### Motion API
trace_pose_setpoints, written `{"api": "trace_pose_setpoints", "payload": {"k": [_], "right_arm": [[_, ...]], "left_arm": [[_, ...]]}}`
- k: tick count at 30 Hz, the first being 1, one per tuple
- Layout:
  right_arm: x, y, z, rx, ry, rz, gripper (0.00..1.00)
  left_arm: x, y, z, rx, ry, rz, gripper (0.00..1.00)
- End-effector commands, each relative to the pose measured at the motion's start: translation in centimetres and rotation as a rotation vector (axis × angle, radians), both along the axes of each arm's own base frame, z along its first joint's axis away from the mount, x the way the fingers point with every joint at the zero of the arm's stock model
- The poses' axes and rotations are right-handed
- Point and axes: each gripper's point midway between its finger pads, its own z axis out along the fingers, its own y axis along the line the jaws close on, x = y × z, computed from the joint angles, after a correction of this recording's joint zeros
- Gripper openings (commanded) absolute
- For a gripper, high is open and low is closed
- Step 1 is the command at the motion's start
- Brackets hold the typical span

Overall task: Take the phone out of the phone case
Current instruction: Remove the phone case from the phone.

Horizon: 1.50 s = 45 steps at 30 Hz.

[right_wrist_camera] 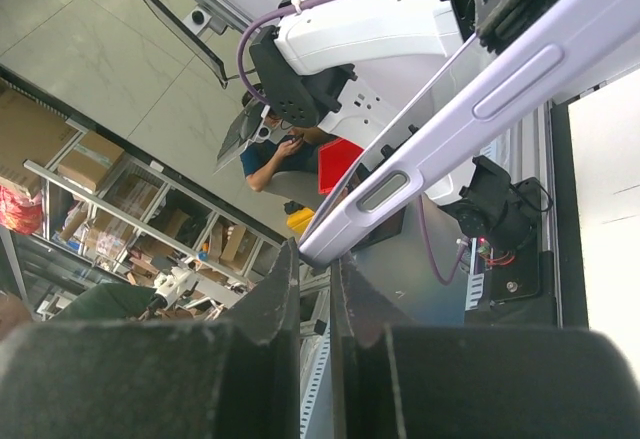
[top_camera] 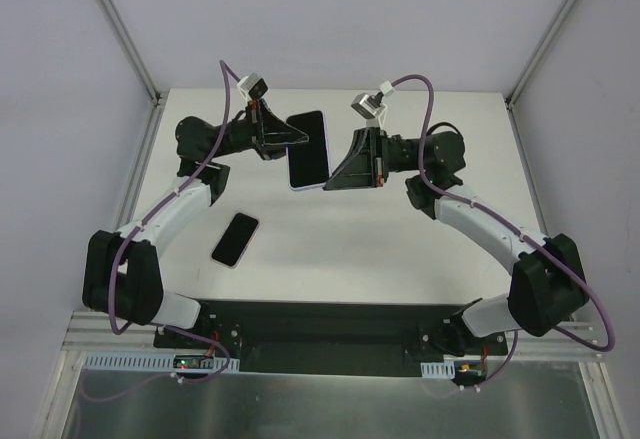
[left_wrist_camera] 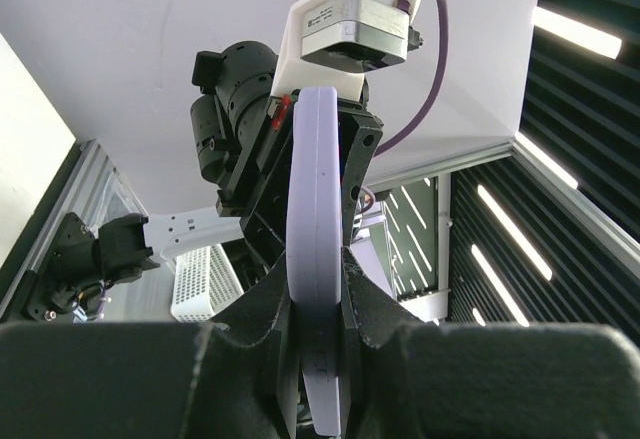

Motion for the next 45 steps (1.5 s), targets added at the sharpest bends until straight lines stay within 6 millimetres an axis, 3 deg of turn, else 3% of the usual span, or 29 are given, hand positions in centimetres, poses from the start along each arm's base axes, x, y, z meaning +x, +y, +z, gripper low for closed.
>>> {"api": "trace_pose_setpoints", "payload": {"k": [1, 15, 18, 19, 20, 21, 23, 24, 25, 26, 27, 28, 31, 36, 40, 44, 45], "right_arm": [[-7.2, -2.5, 8.9, 0.398, -0.485, 0.036, 0.02], [-5.8, -1.7, 7.9, 0.384, -0.454, 0.004, 0.01], [-4.7, -1.4, 7.8, 0.348, -0.407, -0.024, 0.01], [-3.4, -1.0, 7.2, 0.287, -0.337, -0.046, 0.02], [-3.0, -1.0, 6.8, 0.26, -0.316, -0.059, 0.11], [-2.3, -1.0, 6.3, 0.238, -0.31, -0.087, 0.36], [-1.1, -1.2, 4.5, 0.165, -0.233, -0.155, 0.58], [-0.6, -1.3, 3.9, 0.157, -0.269, -0.197, 0.8], [0.2, -1.3, 2.4, 0.077, -0.204, -0.23, 0.9], [-0.2, -1.8, 2.3, 0.056, -0.22, -0.26, 1.0], [0.5, -1.8, 1.8, 0.016, -0.229, -0.324, 0.96], [1.1, -1.9, -1.4, -0.124, -0.214, -0.366, 0.96], [2.2, -3.3, -2.8, -0.234, -0.199, -0.519, 0.96], [3.5, -4.4, -3.3, -0.253, -0.083, -0.658, 0.99], [3.7, -3.8, -3.2, -0.237, -0.003, -0.649, 0.98], [4.9, -3.2, -4.9, -0.239, 0.084, -0.675, 0.96], [5.2, -3.1, -4.5, -0.213, 0.105, -0.681, 0.93]], "left_arm": [[2.2, -0.9, -1.4, 0.013, -0.032, 0.104, 0.0], [-0.1, -0.3, 0.2, -0.001, -0.049, 0.097, 0.0], [-0.2, -0.3, 0.0, 0.041, -0.054, 0.113, 0.0], [-0.3, -0.2, 0.1, 0.06, -0.097, 0.131, 0.0], [-0.2, 0.0, 0.7, 0.072, -0.12, 0.145, 0.0], [0.2, 0.0, -0.1, 0.122, -0.117, 0.162, 0.0], [0.2, 0.3, 1.0, 0.148, -0.16, 0.196, 0.0], [0.2, 0.4, 1.0, 0.165, -0.189, 0.208, 0.0], [0.1, 0.5, 1.3, 0.174, -0.188, 0.211, 0.0], [0.2, 0.7, 1.3, 0.18, -0.191, 0.218, 0.0], [0.2, 0.7, 1.3, 0.182, -0.2, 0.221, 0.0], [0.3, 0.8, 1.2, 0.183, -0.196, 0.224, 0.0], [0.5, 0.8, 0.8, 0.189, -0.193, 0.231, 0.0], [0.8, 1.1, 0.3, 0.204, -0.207, 0.279, 0.0], [0.9, 1.4, 0.0, 0.211, -0.199, 0.315, 0.0], [0.8, 1.5, 0.2, 0.198, -0.202, 0.323, 0.0], [0.7, 1.5, 0.5, 0.186, -0.201, 0.323, 0.0]]}}
